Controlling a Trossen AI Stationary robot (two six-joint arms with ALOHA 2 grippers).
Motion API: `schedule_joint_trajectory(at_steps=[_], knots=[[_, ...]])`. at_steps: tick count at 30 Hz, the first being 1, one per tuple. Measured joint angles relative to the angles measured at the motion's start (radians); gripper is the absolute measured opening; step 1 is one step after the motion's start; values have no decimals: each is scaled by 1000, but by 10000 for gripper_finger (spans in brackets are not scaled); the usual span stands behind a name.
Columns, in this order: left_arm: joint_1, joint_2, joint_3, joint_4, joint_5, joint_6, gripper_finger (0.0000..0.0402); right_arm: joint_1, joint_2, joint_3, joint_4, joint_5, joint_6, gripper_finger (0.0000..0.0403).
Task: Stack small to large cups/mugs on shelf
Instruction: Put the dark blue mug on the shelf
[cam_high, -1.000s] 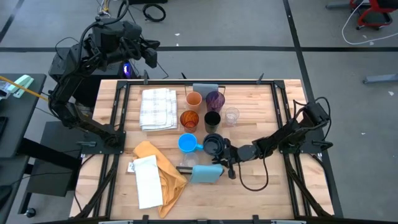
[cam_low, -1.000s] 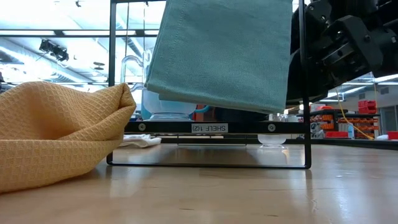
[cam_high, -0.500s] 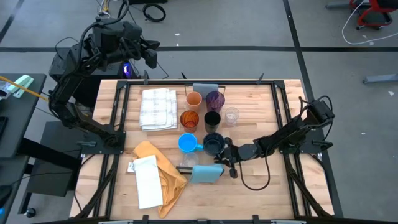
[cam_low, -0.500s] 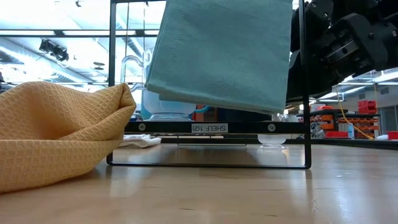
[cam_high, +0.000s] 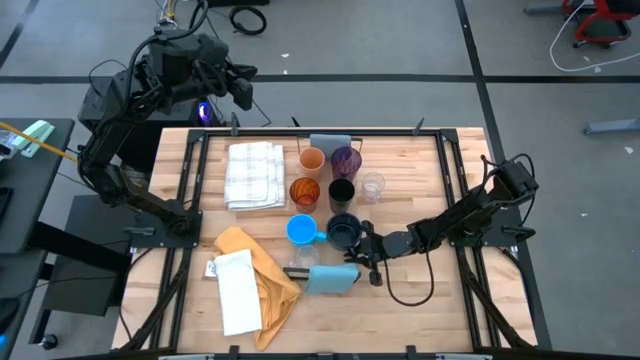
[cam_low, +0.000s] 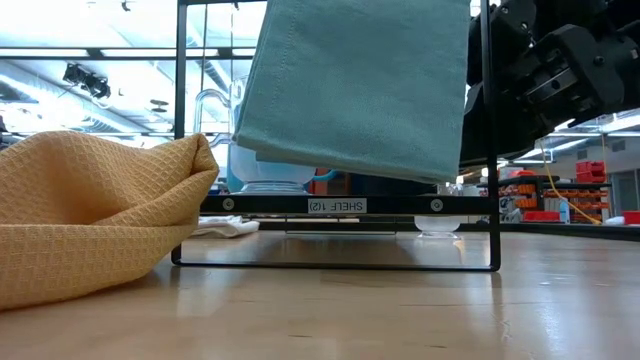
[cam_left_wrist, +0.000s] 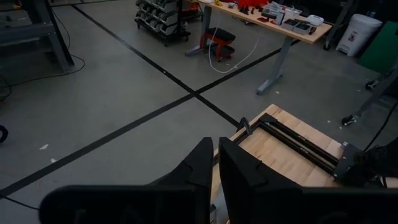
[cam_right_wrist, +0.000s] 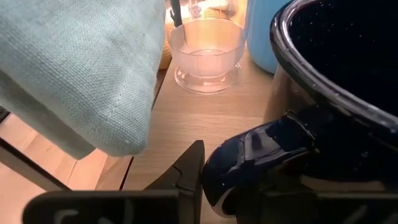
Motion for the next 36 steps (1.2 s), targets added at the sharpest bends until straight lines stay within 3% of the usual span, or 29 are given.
schedule_joint_trajectory(at_steps=[11,30,36], knots=[[0,0,0,0,0,4,27,0,-105,0,-142,32,-7,68],[0,0,0,0,0,1,27,0,-94,0,-171,21,23,69],[0,0,0,0,0,2,37,0,-97,0,-169,21,28,89]])
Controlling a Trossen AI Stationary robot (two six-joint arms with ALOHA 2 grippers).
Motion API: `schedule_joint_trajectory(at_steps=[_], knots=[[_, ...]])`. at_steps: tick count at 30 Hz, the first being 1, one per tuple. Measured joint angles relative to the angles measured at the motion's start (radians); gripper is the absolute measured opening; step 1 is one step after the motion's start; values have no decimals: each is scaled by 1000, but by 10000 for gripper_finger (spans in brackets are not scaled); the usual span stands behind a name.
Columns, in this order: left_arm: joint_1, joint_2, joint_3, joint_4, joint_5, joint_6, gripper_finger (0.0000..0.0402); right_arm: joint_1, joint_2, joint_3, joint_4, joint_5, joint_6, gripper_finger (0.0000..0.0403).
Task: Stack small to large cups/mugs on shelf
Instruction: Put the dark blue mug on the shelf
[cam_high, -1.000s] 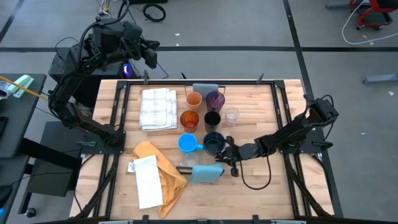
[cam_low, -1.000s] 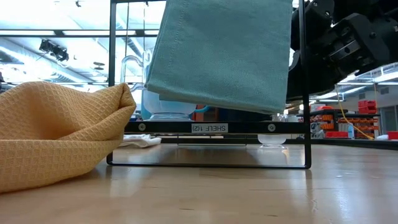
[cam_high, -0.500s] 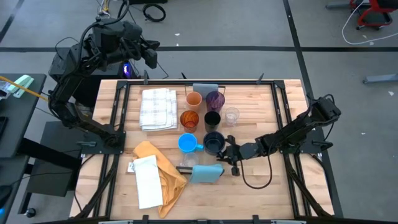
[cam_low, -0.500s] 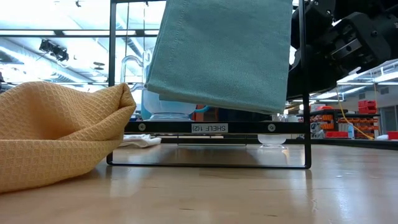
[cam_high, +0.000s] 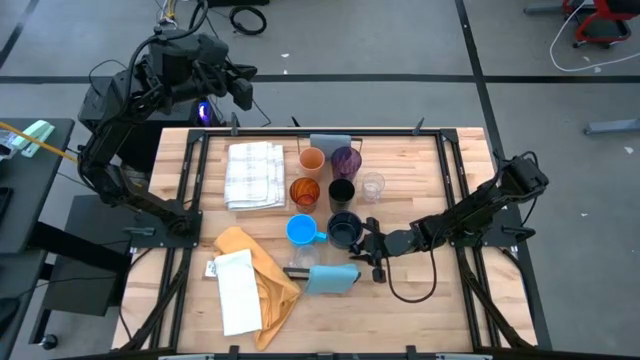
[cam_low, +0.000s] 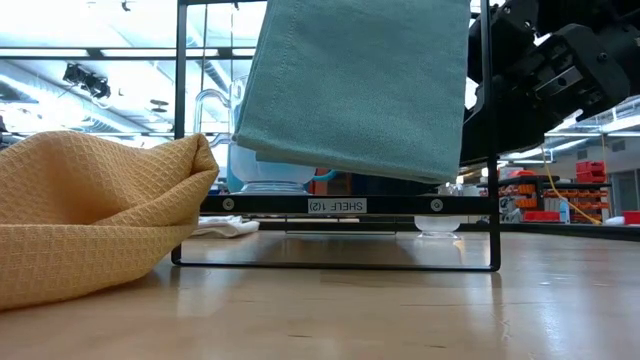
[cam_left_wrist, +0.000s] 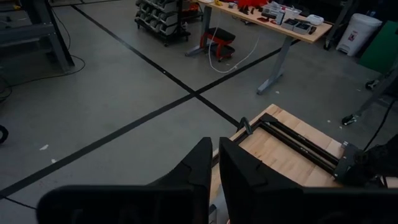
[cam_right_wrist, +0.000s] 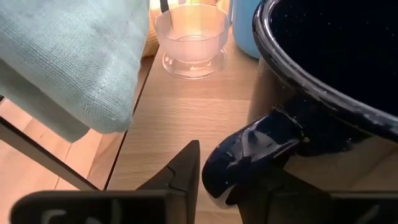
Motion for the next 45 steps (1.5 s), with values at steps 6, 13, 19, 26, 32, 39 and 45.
schedule_joint_trajectory(at_steps=[6,13,19,26,32,39,45], knots=[[0,0,0,0,0,1,40,0,0,0,-5,0,14,124],[0,0,0,-1,0,6,32,0,-12,0,-17,0,14,137],[0,0,0,-3,-1,18,40,0,-84,0,-116,22,14,136],[0,0,0,-3,-3,28,34,0,-118,0,-190,17,23,136],[0,0,0,-5,-4,28,28,3,-117,0,-222,0,44,137],[0,0,0,-5,-3,28,38,-4,-121,0,-255,0,39,138],[0,0,0,-5,-3,28,37,-4,-168,0,-286,0,23,138]])
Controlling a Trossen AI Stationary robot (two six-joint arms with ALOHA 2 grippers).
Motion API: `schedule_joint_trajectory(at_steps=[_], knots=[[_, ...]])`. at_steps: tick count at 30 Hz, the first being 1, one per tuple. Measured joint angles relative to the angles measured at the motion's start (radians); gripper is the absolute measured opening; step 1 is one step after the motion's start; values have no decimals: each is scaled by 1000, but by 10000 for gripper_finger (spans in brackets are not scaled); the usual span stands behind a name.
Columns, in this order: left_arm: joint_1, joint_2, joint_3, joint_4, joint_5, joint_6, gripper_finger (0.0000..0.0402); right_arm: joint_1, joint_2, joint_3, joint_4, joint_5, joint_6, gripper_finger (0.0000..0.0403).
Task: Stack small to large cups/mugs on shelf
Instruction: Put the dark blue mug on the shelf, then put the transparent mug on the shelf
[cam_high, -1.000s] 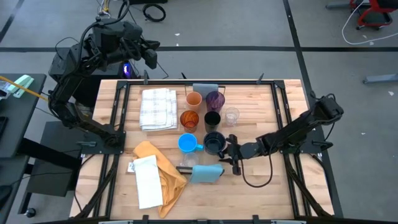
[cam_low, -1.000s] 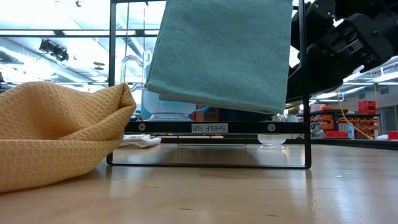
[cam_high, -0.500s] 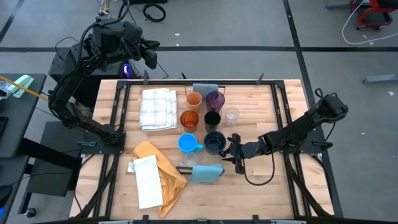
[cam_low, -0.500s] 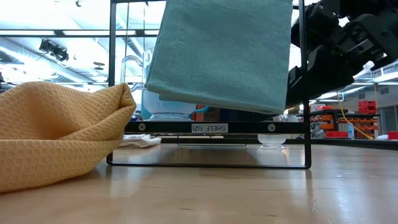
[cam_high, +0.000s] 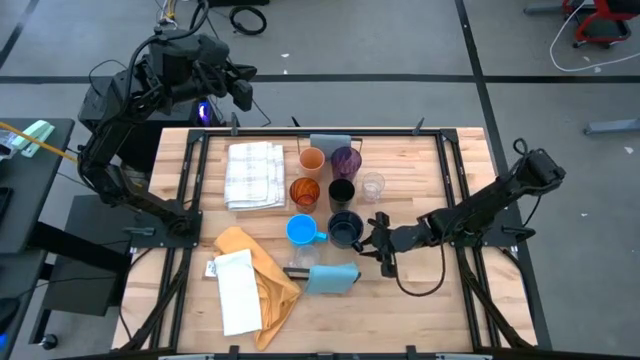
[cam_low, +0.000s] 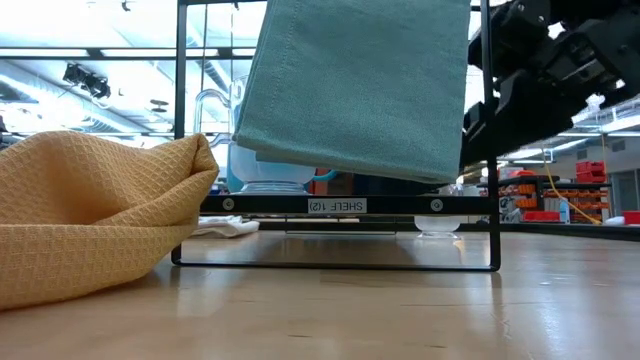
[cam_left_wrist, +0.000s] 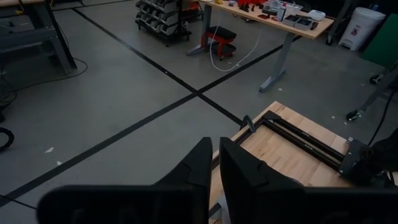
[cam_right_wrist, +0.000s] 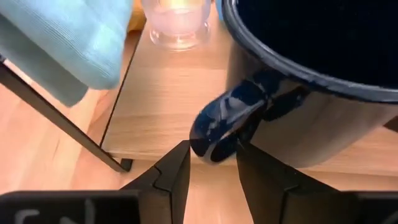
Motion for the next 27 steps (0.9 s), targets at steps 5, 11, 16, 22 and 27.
schedule_joint_trajectory(at_steps=[5,11,16,22,27], knots=[[0,0,0,0,0,10,31,2,-72,0,-185,0,34,138],[0,0,0,0,0,16,35,16,-230,0,-421,9,95,138],[0,0,0,0,0,16,43,13,-393,0,-605,84,238,138],[0,0,0,0,0,15,38,-3,-536,0,-689,331,299,129],[0,0,0,-1,0,11,32,-81,-601,17,-688,412,230,128]])
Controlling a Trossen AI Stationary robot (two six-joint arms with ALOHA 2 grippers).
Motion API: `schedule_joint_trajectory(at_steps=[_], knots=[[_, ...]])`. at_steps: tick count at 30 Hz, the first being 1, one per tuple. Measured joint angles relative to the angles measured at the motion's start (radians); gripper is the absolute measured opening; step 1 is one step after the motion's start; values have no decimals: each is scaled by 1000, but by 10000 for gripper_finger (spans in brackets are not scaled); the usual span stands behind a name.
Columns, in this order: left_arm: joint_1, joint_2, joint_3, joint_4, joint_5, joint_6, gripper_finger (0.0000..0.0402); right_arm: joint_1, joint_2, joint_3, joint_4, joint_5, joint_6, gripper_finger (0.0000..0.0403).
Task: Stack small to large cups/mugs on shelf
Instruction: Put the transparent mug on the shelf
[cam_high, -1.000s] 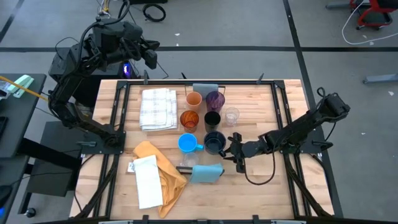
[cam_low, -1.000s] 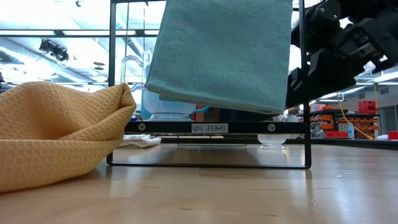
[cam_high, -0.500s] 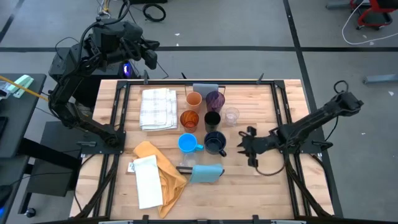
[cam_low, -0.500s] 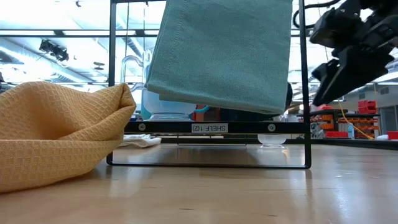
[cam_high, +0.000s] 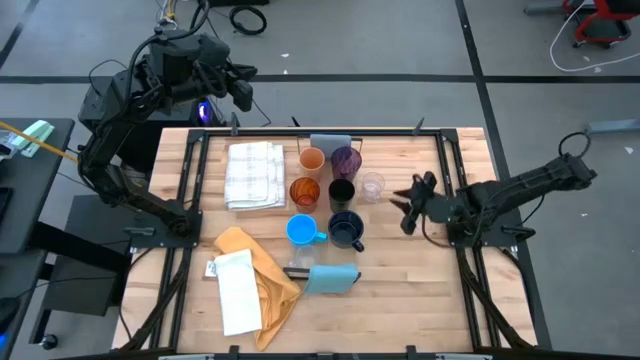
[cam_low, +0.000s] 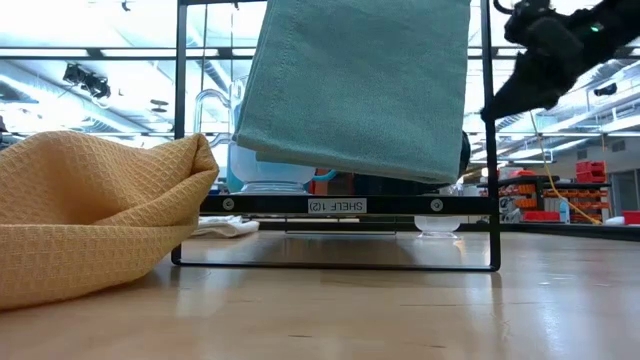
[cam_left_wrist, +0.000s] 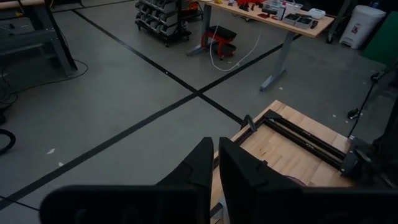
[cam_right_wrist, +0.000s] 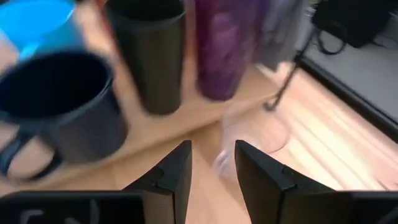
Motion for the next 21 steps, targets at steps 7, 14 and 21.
schedule_joint_trajectory(at_steps=[7,14,21], knots=[[0,0,0,0,0,0,32,-201,3,54,4,-65,-67,128],[0,0,0,0,0,-4,40,-518,55,94,10,-419,-61,128],[0,0,0,0,0,-4,29,-660,174,197,59,-577,-65,128]])
